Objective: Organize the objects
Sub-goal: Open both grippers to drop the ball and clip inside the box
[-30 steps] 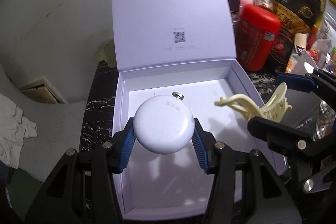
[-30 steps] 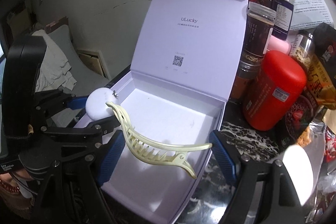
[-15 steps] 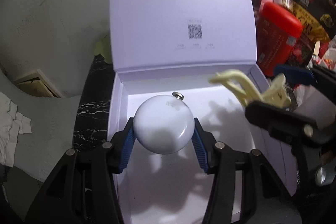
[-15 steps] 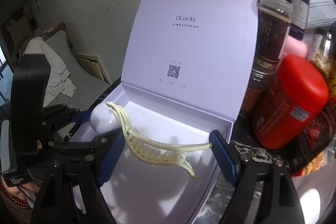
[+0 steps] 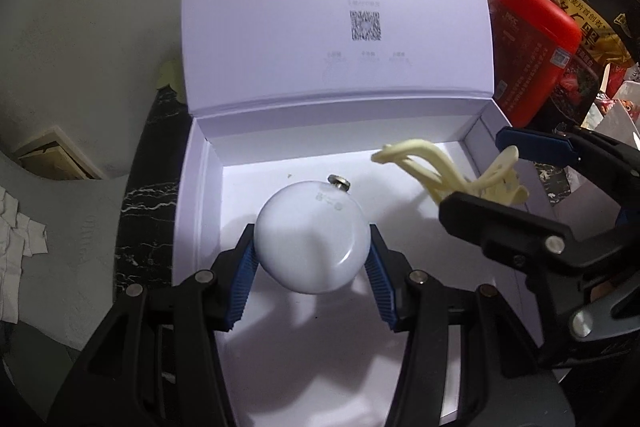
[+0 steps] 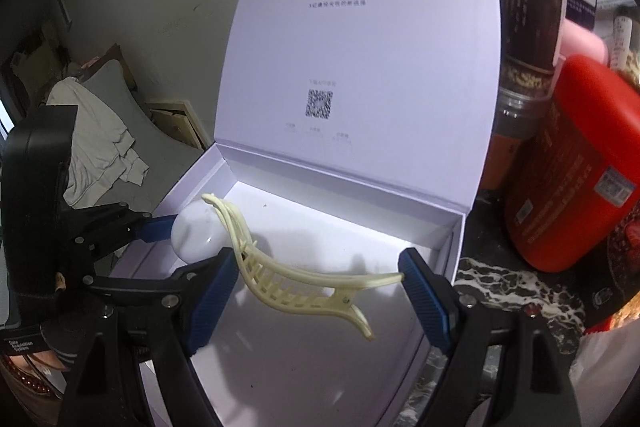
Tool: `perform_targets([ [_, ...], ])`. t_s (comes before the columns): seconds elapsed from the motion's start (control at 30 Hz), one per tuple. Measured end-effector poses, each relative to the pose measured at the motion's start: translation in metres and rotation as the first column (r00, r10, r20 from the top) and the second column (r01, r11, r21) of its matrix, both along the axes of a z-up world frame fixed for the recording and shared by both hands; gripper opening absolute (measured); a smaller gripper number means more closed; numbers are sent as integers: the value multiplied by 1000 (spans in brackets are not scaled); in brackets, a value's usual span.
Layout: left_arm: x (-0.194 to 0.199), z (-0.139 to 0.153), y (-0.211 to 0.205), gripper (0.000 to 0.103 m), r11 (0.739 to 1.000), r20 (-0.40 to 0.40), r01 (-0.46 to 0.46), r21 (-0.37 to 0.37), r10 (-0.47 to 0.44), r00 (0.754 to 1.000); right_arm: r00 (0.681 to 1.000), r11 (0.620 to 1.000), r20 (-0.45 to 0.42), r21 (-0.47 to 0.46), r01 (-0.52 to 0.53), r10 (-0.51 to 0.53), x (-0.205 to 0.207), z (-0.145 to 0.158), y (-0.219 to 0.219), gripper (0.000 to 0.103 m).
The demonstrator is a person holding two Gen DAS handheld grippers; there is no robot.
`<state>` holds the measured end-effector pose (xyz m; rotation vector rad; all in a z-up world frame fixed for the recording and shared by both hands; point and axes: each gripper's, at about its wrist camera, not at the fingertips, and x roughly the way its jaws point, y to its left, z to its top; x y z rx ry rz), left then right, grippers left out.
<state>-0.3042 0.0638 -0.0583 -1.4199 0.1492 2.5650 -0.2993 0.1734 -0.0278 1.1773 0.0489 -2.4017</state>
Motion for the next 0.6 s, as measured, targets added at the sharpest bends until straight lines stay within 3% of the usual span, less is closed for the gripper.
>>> perform_targets([
  [0.6, 1, -6, -3, 50, 999, 19, -28, 19, 27, 999, 999, 999, 24, -15, 45, -45, -7, -12, 3, 83],
])
